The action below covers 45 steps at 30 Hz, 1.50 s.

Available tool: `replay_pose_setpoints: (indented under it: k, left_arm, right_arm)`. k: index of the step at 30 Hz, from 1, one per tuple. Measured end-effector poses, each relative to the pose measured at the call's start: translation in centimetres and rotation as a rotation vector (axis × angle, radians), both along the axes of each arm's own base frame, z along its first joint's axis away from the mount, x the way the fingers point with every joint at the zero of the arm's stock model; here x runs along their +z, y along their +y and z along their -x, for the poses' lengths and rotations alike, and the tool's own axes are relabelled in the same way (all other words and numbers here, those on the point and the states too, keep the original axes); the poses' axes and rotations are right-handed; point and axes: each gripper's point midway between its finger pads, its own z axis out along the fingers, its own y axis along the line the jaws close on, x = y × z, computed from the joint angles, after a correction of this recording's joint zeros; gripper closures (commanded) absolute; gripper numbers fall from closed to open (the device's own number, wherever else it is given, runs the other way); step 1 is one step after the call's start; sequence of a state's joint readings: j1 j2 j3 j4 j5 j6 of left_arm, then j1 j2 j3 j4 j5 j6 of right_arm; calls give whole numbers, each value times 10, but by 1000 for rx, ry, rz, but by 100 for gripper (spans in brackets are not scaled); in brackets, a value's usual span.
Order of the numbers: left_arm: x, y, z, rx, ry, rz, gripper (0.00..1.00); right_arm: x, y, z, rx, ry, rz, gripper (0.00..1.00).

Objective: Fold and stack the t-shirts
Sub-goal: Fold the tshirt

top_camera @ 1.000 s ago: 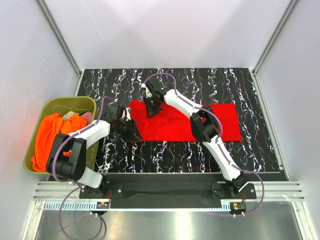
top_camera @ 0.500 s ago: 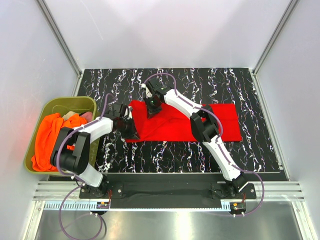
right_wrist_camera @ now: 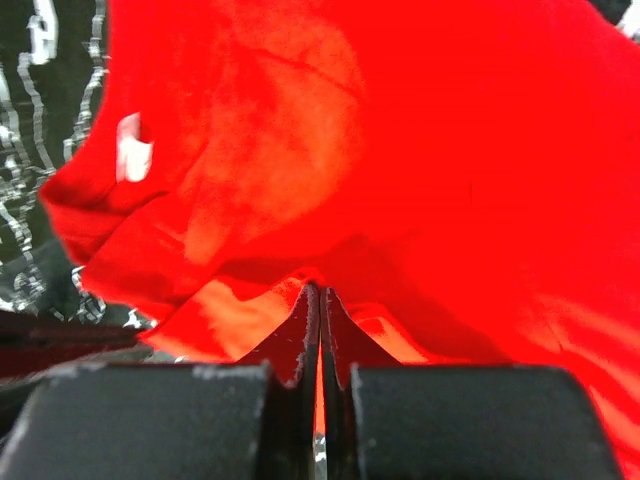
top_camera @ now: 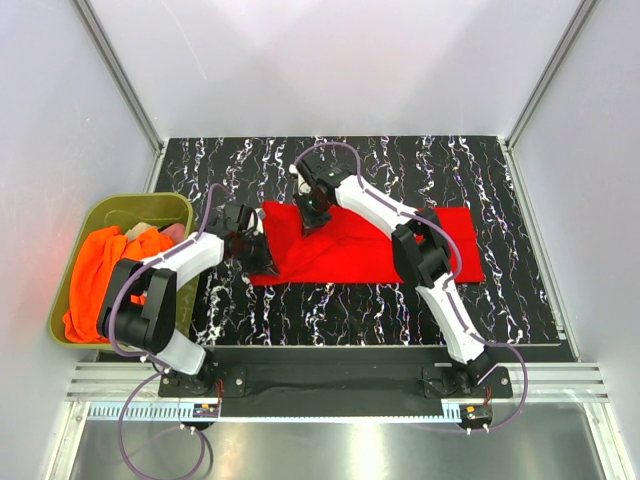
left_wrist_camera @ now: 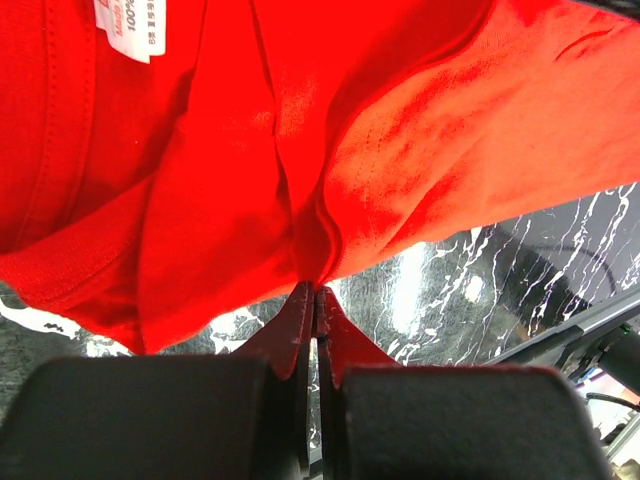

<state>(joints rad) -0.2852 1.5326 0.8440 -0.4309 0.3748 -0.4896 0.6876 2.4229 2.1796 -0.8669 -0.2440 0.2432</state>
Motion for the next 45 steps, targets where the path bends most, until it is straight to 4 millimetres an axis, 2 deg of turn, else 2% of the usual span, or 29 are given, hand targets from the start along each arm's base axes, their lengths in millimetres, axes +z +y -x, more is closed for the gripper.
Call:
replay_pose_setpoints:
  k: [4,7,12,16,23,29,34,37,39,40,41,42,44,45]
  left_arm:
    - [1,1,2,-5,7,-5,100]
    - [6,1,0,-16,2,-12,100]
    - [27,-3,-25,-26,-62,-16,99]
    - [34,-7,-45,-28,-90,-23,99]
    - [21,-5,-60,-22,-59,-71,99]
    - [21,-2,-81,-11,-74,-107,98]
    - [18,3,-96,8,-67,-128,96]
    - [14,7,-99,19,-53,-140,93]
    - [11,11,-99,23,-47,-153,81]
    - [10,13,-100,23,-45,-164,74]
    - [10,16,-102,27,-45,-185,64]
    - [10,18,-103,30,-48,-200,61]
    - [11,26,-105,45,-52,-244,54]
    - [14,28,-104,48,-58,-261,51]
  right_arm:
    - [13,-5,3,-21,-13,1,100]
    - [13,-16,9,-50,-11,29,100]
    - [4,-38,15,-110,2,76,100]
    - [2,-52,-1,-163,-9,78,100]
    - [14,-75,-40,-259,-52,44,100]
    - [23,-70,-61,-272,-73,-15,100]
    - [11,-67,-60,-260,-44,-24,100]
    - [7,-67,-56,-256,-25,-27,100]
    - [6,-68,-56,-257,-22,-26,94]
    - [6,-69,-56,-259,-21,-25,86]
    - [6,-69,-56,-263,-19,-24,63]
    - [6,-71,-56,-268,-15,-20,52]
    - [11,-78,-57,-290,-3,17,42]
    - [16,-82,-59,-299,0,36,34]
